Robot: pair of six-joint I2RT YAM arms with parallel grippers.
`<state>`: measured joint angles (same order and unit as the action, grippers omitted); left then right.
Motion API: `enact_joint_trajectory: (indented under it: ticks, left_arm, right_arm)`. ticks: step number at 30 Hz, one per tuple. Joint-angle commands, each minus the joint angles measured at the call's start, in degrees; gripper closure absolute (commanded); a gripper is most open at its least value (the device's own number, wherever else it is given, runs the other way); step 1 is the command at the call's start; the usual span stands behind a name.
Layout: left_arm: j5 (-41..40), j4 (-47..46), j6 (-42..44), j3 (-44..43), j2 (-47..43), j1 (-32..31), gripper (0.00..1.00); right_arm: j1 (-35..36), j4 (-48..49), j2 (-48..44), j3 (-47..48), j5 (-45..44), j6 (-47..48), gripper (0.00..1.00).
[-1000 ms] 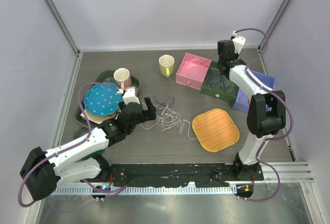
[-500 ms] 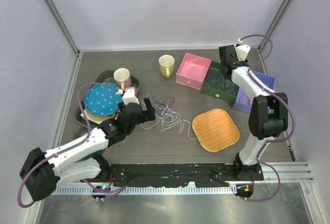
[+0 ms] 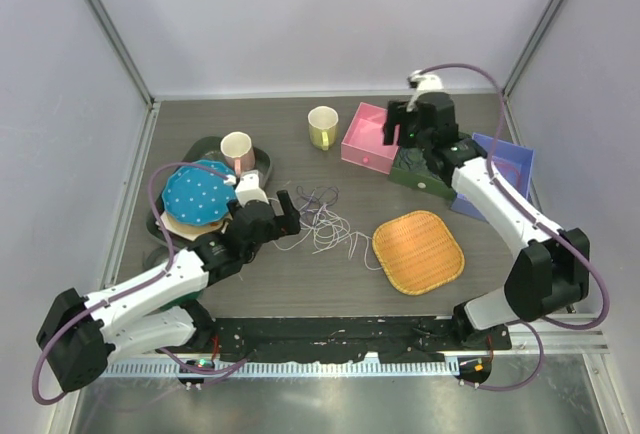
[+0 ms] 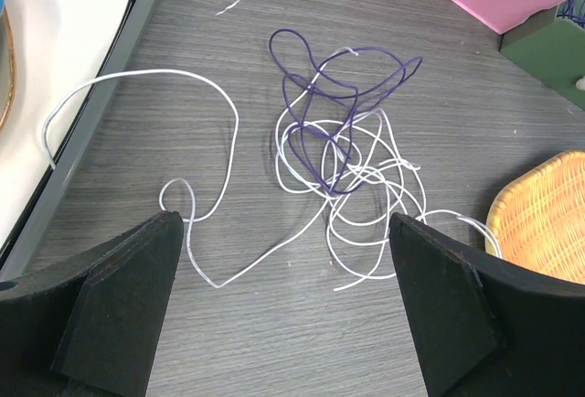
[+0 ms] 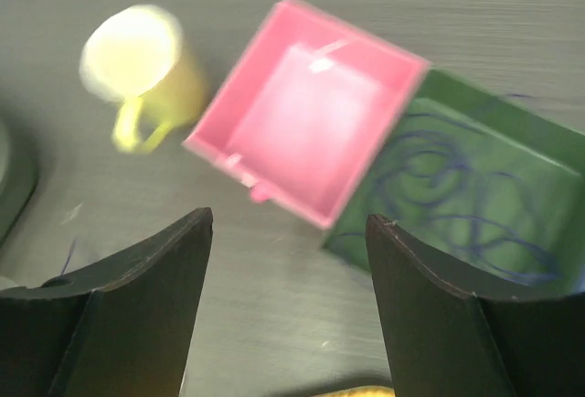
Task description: Untangle the cables
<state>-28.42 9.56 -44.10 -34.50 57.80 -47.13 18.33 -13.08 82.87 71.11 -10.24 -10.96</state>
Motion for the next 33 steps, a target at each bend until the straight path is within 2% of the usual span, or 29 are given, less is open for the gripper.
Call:
enact_joint_trajectory:
  ticks: [1, 3, 6, 14, 16, 17, 19, 20, 23, 27, 33]
  left_arm:
    - [-0.23, -0.07, -2.04, 1.01, -1.81, 0.64, 0.00]
    - [-0.31, 2.12, -3.01, 1.01, -2.34, 0.73, 0.00]
    - [-1.02, 4.67, -5.38, 2.24, -4.44, 0.99, 0.00]
    - [-1.98, 9.33, -8.90, 5.67, -11.91, 1.08, 0.00]
    - [-2.16, 9.77, -9.25, 6.29, -13.67, 1.08, 0.00]
    - [-2.07, 9.86, -9.34, 6.55, -14.11, 1.17, 0.00]
    - [-2.42, 10.12, -9.34, 6.90, -14.99, 1.17, 0.00]
    - [-2.60, 10.30, -9.34, 6.90, -15.08, 1.17, 0.00]
    - [-3.22, 11.00, -9.25, 6.64, -15.35, 1.08, 0.00]
    - [-3.22, 10.83, -8.73, 6.46, -15.09, 1.08, 0.00]
    - [2.67, 4.60, -4.25, 6.81, -15.00, 1.08, 0.00]
  right_arm:
    - [10.04, 1.31, 2.80, -2.03, 20.33, 14.37, 0.26]
    - [15.56, 1.39, 4.83, -2.12, 23.94, 18.51, 0.26]
    - [19.54, 3.66, 9.84, -1.51, 21.94, 20.01, 0.26]
    - [24.56, 3.77, 26.09, 7.72, 17.02, 20.54, 0.29]
    - [25.09, 4.03, 28.13, 9.65, 13.52, 19.75, 0.33]
    - [25.26, 3.94, 29.09, 10.27, 12.54, 19.40, 0.37]
    - [25.44, 4.64, 30.51, 11.24, 8.51, 17.39, 0.70]
    - [25.36, 4.82, 30.68, 11.42, 8.22, 17.12, 0.80]
    - [25.44, 6.57, 29.28, 11.15, 7.60, 15.71, 0.98]
    - [26.14, 6.05, 23.58, 10.98, 6.20, 13.87, 0.99]
    - [26.67, 5.70, 7.15, 9.75, 4.89, 7.81, 0.99]
